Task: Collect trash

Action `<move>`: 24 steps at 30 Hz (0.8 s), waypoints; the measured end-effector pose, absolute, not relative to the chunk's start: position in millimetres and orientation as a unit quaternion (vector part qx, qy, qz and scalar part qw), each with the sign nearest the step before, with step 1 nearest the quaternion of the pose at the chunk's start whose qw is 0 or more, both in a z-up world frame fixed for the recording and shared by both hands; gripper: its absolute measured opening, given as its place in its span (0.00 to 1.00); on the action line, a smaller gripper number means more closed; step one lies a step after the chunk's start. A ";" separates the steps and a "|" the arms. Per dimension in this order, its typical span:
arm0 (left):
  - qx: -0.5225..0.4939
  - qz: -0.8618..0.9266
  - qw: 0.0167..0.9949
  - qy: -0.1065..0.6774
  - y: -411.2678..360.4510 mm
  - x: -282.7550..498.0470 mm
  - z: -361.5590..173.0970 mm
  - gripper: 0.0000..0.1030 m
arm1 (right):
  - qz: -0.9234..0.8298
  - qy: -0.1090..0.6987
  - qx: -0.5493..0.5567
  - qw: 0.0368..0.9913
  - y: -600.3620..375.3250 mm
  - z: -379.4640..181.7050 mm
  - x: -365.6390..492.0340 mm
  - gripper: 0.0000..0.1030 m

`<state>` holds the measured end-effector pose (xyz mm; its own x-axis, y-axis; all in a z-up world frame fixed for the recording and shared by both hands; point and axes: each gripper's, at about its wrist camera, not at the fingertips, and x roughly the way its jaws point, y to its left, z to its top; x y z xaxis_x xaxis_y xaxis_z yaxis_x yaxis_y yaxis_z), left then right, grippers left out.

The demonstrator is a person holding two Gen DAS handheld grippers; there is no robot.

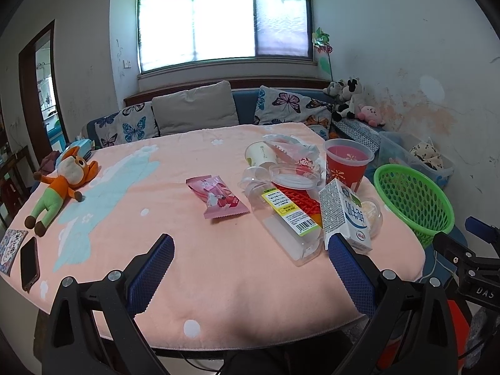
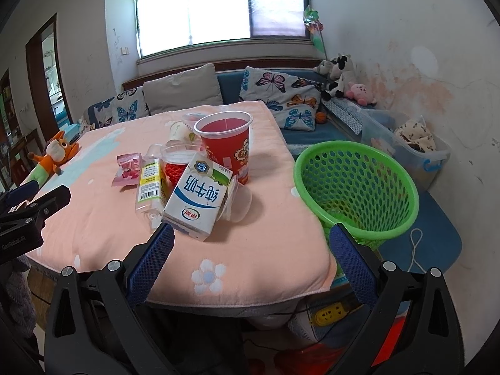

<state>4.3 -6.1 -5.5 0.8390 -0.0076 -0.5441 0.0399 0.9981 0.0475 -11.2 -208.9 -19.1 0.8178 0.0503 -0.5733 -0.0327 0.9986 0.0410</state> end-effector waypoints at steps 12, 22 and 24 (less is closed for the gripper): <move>0.023 -0.010 0.957 0.289 -6.1 11.7 -8.6 0.93 | 0.027 0.307 0.013 0.951 -206.4 -23.5 -1.0 0.96; 0.022 -0.010 0.956 0.292 -3.8 13.0 -7.2 0.93 | 0.026 0.311 0.014 0.950 -207.2 -23.5 2.3 0.96; 0.022 -0.010 0.956 0.292 -3.0 14.4 -6.9 0.93 | 0.027 0.311 0.014 0.950 -207.2 -23.8 2.7 0.96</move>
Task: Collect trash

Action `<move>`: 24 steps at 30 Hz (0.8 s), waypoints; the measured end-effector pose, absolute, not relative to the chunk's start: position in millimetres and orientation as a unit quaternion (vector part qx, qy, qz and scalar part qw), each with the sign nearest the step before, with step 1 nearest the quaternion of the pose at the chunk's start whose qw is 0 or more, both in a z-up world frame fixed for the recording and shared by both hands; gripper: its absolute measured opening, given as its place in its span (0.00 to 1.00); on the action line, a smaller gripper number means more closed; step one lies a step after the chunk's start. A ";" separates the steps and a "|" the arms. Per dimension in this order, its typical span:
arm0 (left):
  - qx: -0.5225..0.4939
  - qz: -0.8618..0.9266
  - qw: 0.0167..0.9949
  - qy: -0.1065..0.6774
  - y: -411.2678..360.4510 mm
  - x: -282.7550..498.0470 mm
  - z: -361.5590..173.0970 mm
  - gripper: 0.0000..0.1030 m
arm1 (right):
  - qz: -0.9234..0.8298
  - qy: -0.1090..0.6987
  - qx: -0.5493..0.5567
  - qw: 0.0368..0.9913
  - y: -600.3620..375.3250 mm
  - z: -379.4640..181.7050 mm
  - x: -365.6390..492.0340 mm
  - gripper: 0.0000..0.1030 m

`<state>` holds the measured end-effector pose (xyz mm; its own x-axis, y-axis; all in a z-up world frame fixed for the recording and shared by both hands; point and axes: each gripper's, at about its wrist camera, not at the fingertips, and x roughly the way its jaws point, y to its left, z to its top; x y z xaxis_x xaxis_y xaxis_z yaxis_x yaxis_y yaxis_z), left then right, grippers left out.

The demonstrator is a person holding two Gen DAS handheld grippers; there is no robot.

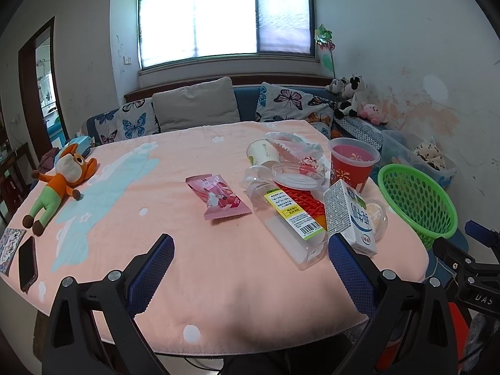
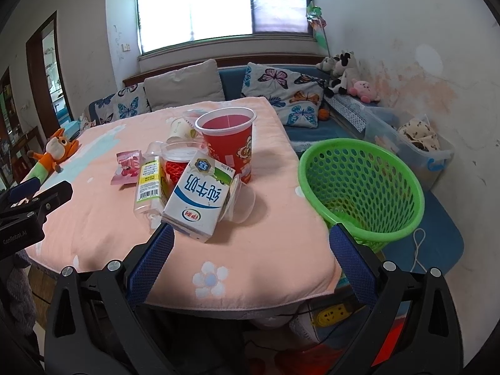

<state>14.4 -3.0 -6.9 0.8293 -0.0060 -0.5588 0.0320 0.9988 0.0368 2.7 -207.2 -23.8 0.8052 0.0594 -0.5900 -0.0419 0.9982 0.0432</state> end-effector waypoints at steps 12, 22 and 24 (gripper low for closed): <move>0.018 -0.004 0.953 0.304 2.9 31.3 -8.3 0.93 | 0.049 0.316 0.014 0.948 -202.2 -24.1 17.5 0.96; 0.010 0.004 0.949 0.316 13.6 45.6 -9.9 0.93 | 0.083 0.328 0.033 0.940 -196.0 -21.5 45.6 0.96; 0.009 0.005 0.948 0.318 15.2 47.9 -10.4 0.93 | 0.092 0.331 0.036 0.938 -194.8 -20.9 52.0 0.96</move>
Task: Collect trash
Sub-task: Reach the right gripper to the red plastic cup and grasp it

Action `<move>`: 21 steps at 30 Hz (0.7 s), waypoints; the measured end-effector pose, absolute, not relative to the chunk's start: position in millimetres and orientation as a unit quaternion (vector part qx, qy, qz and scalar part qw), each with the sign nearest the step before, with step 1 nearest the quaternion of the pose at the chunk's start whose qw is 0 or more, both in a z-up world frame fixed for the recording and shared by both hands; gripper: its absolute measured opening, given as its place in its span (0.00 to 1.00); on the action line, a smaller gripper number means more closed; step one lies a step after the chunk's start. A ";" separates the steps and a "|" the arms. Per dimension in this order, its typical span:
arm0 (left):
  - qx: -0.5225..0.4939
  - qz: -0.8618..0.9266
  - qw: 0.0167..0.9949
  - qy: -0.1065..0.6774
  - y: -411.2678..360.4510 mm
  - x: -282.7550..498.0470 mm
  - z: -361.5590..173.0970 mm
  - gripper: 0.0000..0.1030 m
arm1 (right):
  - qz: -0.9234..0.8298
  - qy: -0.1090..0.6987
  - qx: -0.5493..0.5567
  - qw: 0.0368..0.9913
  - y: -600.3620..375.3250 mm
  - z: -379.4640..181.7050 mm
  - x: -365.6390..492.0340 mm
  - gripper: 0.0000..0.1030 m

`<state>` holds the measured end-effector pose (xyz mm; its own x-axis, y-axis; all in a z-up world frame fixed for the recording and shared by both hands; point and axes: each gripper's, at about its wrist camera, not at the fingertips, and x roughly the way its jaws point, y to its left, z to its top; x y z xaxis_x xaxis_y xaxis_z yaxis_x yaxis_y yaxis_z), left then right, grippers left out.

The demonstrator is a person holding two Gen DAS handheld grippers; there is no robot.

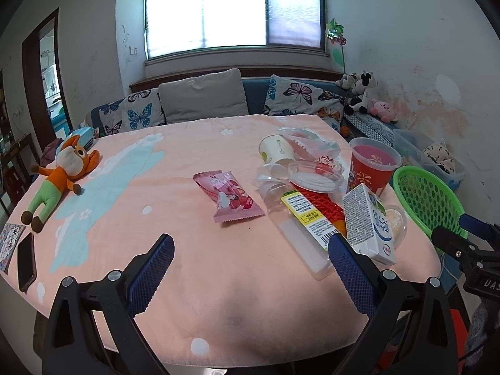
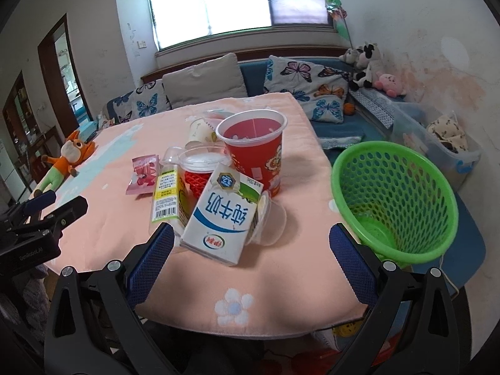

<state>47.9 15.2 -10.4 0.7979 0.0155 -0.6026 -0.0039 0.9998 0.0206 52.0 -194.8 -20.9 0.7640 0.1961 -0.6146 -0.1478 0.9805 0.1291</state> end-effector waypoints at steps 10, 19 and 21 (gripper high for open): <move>0.002 0.013 0.943 0.332 23.8 62.5 -17.0 0.93 | 0.111 0.331 0.034 0.936 -198.8 -7.4 100.1 0.96; -0.002 0.018 0.937 0.348 27.7 79.9 -22.9 0.93 | 0.125 0.344 0.005 0.931 -190.9 -9.7 156.5 0.96; -0.004 0.020 0.936 0.352 28.8 85.0 -23.6 0.93 | 0.130 0.347 -0.002 0.929 -189.2 -13.0 165.4 0.96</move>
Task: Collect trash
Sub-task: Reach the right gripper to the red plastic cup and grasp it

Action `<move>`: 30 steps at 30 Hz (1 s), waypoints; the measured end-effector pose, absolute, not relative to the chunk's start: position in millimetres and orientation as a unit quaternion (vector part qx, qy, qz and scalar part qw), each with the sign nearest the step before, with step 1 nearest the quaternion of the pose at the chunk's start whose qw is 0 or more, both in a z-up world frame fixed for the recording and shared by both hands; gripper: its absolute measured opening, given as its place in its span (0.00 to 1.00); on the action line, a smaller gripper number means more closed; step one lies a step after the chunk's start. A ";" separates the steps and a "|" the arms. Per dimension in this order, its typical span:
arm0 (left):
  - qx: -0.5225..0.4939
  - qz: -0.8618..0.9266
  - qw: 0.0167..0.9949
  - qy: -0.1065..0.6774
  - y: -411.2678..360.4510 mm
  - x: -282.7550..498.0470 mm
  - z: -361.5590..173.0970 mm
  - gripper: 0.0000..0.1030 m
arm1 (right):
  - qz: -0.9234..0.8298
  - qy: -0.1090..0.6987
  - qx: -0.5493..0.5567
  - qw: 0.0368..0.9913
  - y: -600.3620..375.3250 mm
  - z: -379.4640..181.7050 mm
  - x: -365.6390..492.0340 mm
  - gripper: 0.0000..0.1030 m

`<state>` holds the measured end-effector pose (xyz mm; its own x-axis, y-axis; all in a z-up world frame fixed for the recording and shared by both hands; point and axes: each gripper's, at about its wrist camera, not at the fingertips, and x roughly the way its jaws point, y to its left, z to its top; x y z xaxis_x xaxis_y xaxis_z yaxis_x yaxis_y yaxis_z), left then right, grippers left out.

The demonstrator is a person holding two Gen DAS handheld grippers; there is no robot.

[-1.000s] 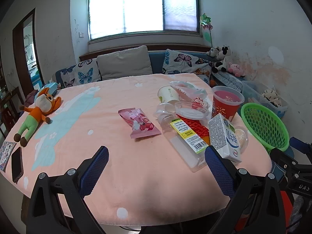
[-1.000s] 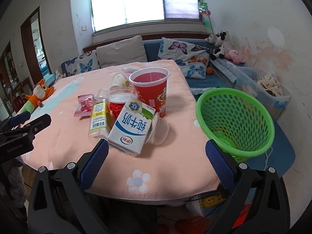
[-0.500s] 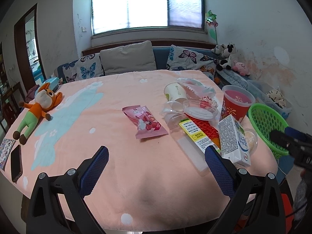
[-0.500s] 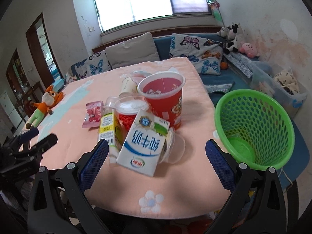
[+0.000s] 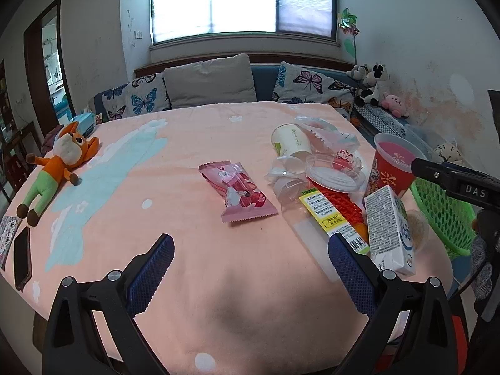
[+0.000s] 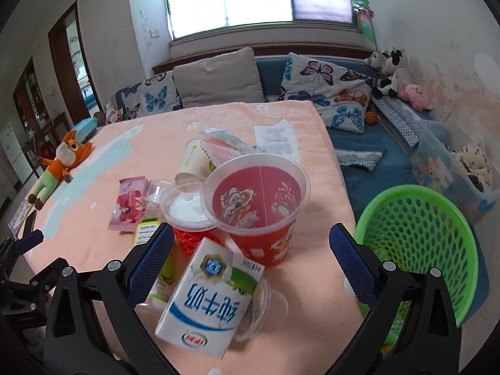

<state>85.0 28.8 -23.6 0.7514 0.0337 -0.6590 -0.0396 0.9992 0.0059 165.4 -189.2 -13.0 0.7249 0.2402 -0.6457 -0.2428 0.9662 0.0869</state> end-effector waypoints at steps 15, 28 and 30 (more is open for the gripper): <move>0.006 0.004 0.935 0.356 27.2 129.5 -16.1 0.93 | 0.130 0.362 -0.060 0.921 -172.9 -36.5 209.9 0.96; -0.015 -0.029 0.915 0.403 5.7 153.0 -28.4 0.91 | 0.130 0.337 -0.054 0.931 -186.7 -28.1 208.1 0.76; -0.017 -0.032 0.910 0.414 -0.5 159.7 -32.5 0.88 | 0.131 0.332 -0.048 0.933 -191.7 -22.9 205.8 0.76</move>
<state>159.7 -0.5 -32.5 0.6555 -0.0711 -0.7519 0.0437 0.9975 -0.0562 205.8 -191.7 -22.9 0.7449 0.2134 -0.6321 -0.2766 0.9610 -0.0015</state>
